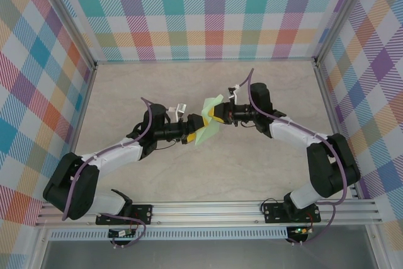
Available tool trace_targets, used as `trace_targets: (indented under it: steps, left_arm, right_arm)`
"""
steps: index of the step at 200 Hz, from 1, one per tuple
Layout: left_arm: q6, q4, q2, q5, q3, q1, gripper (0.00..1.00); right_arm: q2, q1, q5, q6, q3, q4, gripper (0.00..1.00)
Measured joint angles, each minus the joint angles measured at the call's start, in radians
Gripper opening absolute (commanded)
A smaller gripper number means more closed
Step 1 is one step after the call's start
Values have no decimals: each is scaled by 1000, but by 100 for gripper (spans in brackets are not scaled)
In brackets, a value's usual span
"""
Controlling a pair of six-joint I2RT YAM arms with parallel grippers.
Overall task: Fold a paper plane with a square sheet of paper (pick it up from the middle)
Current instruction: Turn over the paper at the center of the table.
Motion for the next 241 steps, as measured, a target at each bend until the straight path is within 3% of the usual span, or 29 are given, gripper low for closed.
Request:
trace_targets:
  steps: [83, 113, 140, 174, 208, 241]
  left_arm:
    - [-58, 147, 13, 13, -16, -6, 41]
    - [-47, 138, 12, 4, -19, -6, 22]
    - [-23, 105, 12, -13, -18, -6, 13]
    - [43, -19, 6, -56, -5, -6, 10]
    - [206, -347, -26, -233, 118, -31, 9]
    - [352, -752, -8, -595, 359, -151, 9]
  right_arm:
    - [62, -3, -60, 27, 3, 14, 11]
    - [64, -13, -69, 34, 3, 17, 16]
    - [64, -19, -69, 9, 8, -16, 26]
    - [25, -25, -19, -93, 38, -190, 55]
    - [-132, -32, 178, -233, 46, -458, 74]
    - [-272, -32, 385, -336, 32, -656, 89]
